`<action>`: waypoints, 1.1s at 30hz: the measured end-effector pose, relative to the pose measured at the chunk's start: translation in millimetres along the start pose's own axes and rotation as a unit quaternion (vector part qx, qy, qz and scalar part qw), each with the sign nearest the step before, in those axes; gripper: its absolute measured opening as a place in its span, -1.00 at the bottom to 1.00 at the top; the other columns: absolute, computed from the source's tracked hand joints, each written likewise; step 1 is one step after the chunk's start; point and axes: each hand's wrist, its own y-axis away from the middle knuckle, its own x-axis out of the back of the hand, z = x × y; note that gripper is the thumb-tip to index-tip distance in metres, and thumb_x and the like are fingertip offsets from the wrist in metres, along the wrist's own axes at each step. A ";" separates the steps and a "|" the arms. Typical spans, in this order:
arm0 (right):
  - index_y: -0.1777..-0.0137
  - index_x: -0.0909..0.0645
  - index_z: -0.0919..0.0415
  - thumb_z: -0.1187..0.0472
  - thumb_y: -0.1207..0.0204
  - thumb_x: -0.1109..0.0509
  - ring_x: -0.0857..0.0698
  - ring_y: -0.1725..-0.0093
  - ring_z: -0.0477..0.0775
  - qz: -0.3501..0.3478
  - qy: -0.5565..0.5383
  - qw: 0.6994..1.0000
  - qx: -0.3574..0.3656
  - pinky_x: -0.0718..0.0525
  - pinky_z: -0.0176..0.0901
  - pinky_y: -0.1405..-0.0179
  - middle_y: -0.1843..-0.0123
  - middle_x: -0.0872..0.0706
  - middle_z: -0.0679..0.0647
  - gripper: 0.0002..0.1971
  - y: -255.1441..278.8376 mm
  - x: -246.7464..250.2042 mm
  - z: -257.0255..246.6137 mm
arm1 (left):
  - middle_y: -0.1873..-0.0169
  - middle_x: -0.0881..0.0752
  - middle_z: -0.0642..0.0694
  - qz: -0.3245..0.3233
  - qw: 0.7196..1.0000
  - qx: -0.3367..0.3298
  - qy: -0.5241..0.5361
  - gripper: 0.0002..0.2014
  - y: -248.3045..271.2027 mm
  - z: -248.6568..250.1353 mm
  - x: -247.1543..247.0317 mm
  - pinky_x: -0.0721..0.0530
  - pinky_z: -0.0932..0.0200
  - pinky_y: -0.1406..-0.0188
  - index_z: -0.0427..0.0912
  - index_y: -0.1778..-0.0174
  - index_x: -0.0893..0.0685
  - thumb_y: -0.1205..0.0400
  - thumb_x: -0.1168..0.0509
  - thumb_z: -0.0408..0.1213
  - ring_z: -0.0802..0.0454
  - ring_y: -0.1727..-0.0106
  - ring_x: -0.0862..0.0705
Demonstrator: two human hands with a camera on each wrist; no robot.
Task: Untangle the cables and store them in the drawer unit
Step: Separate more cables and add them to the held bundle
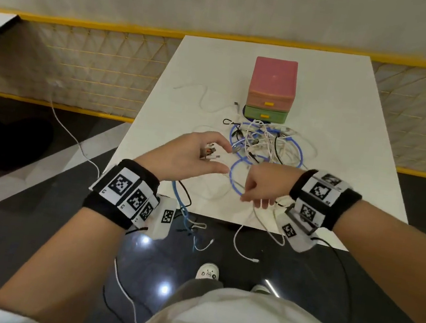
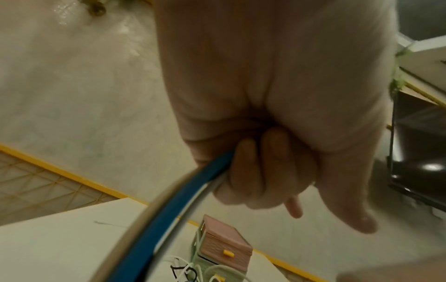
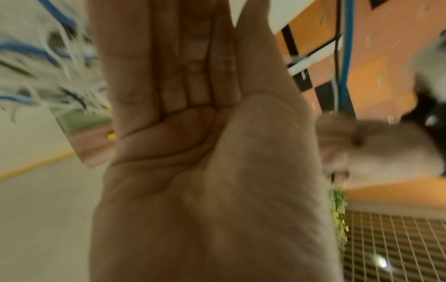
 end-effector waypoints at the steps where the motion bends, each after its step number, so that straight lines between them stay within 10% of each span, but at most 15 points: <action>1: 0.22 -0.75 0.30 0.06 -0.57 -0.36 -0.79 0.35 0.01 0.012 0.003 1.000 -0.004 -0.75 -0.21 0.33 0.31 -0.83 0.08 -0.69 5.2 11.8 -0.9 | -0.06 -0.75 -0.08 0.010 1.000 -0.010 0.015 -0.79 0.9 1.2 0.8 -0.58 0.17 0.09 0.16 -0.11 -0.68 -0.58 -0.46 -0.09 0.08 0.22 -0.63; 4: 0.06 -0.73 0.19 -0.09 -0.49 -0.43 -0.76 0.26 -0.10 0.098 0.050 0.994 0.027 -0.67 -0.24 0.23 0.20 -0.81 -0.05 -0.67 17.4 41.6 -7.8 | 0.29 -0.70 0.30 0.058 0.995 -0.031 0.079 -0.90 1.2 11.0 6.7 -0.44 0.37 0.36 -0.02 -0.08 -0.72 -0.68 -0.36 -0.23 0.25 0.45 -0.43; 9: -0.37 -0.52 0.20 0.04 -0.58 -0.38 -0.60 -0.36 -0.11 0.105 -0.147 0.955 0.234 -0.51 -0.31 -0.40 -0.35 -0.65 0.04 -0.58 19.5 41.1 -48.0 | 0.66 -0.36 0.13 0.114 0.969 -0.069 0.207 -0.89 -4.9 38.2 13.6 -0.25 0.23 0.56 -0.18 0.08 -0.63 -0.74 -0.24 -0.33 0.08 0.59 -0.26; 14: -0.05 -0.42 0.33 0.31 -0.76 0.00 -0.68 0.12 -0.12 0.124 -0.330 0.893 0.280 -0.61 -0.34 -0.06 0.09 -0.61 0.25 -0.82 -3.1 -0.1 -73.2 | 0.60 -0.27 0.07 0.173 0.936 -0.098 0.292 -0.82 -21.8 48.7 17.0 -0.17 0.21 0.56 -0.11 0.16 -0.54 -0.77 -0.18 -0.24 0.07 0.59 -0.18; 20: -0.11 -0.40 0.41 0.21 -0.77 0.03 -0.59 0.12 -0.33 0.103 -0.201 0.948 0.223 -0.51 -0.38 -0.03 0.08 -0.57 0.11 -0.73 -32.3 -39.7 -35.3 | 0.65 -0.30 0.17 0.266 0.893 -0.085 0.354 -0.78 -29.7 40.3 30.8 -0.23 0.29 0.59 -0.11 0.18 -0.50 -0.80 -0.12 -0.27 0.16 0.63 -0.20; 26: -0.20 -0.55 0.29 0.06 -0.76 0.00 -0.60 -0.18 0.12 -0.052 -0.054 0.989 0.127 -0.45 -0.12 -0.30 -0.18 -0.63 0.11 -0.62 -36.9 -61.7 -5.5 | 0.61 -0.24 0.09 0.310 0.841 -0.108 0.431 -0.76 -24.7 45.9 53.8 -0.14 0.29 0.62 -0.15 0.19 -0.46 -0.81 -0.10 -0.30 0.16 0.61 -0.12; 33: -0.12 -0.58 0.23 0.23 -0.68 -0.18 -0.62 0.02 -0.04 -0.091 -0.050 0.976 0.194 -0.52 -0.26 -0.12 -0.04 -0.69 0.11 -0.83 -42.5 -82.6 -32.6 | 0.62 -0.23 0.11 0.303 0.857 -0.117 0.401 -0.77 -11.4 51.2 57.5 -0.16 0.34 0.63 -0.17 0.19 -0.45 -0.80 -0.11 -0.29 0.15 0.63 -0.11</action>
